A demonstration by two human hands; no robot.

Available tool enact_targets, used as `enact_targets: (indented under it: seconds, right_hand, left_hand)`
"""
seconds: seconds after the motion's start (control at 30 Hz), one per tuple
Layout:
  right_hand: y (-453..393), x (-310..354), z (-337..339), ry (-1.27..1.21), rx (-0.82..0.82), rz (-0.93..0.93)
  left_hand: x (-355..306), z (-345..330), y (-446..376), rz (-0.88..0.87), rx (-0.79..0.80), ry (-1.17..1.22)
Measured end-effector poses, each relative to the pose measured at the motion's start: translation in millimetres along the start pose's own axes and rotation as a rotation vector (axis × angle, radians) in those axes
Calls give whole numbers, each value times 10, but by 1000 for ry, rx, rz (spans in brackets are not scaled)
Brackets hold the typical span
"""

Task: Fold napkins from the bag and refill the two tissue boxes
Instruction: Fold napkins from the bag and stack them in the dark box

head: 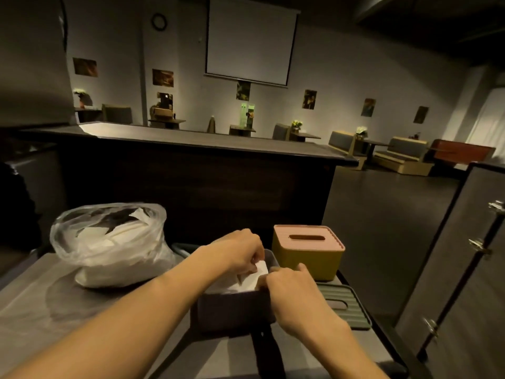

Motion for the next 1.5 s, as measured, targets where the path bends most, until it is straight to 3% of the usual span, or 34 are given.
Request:
enact_targets:
  seconds: [0.3,0.47,0.63,0.93,1.13,1.33,1.5]
  right_hand:
    - [11,-66,-3,-52,-1,11]
    - [-27,-91,189,-177,-153,42]
    - [-33,-36,10,-76,6,25]
    - [-75,-57,-100,-22,15,24]
    - [-95,-84,76,-131,-26,-45]
    - [-218,-106,349,-251,-111,-44]
    - [-356,17,342,-235,-155,-25]
  left_hand:
    - [-17,-27,11,-22,12,13]
    - [31,108,-8,-32,-48,59]
    - [-78,4,-24,-5,160,49]
    - [-168,-91,-100,15,213,-136]
    - [-83,-2,15,13,213,46]
    - [133,295,100,-19,69,215]
    - [257,461,209,4,-45,189]
Point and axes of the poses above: each hand's wrist, its own y-axis away from the middle knuckle, its own z-axis out of the back of the hand, x = y × z, the point moved 2 cm from there along -y, towards the middle knuckle, and after that the axes turned 15 degrees about -y, right-handed, at the moved point
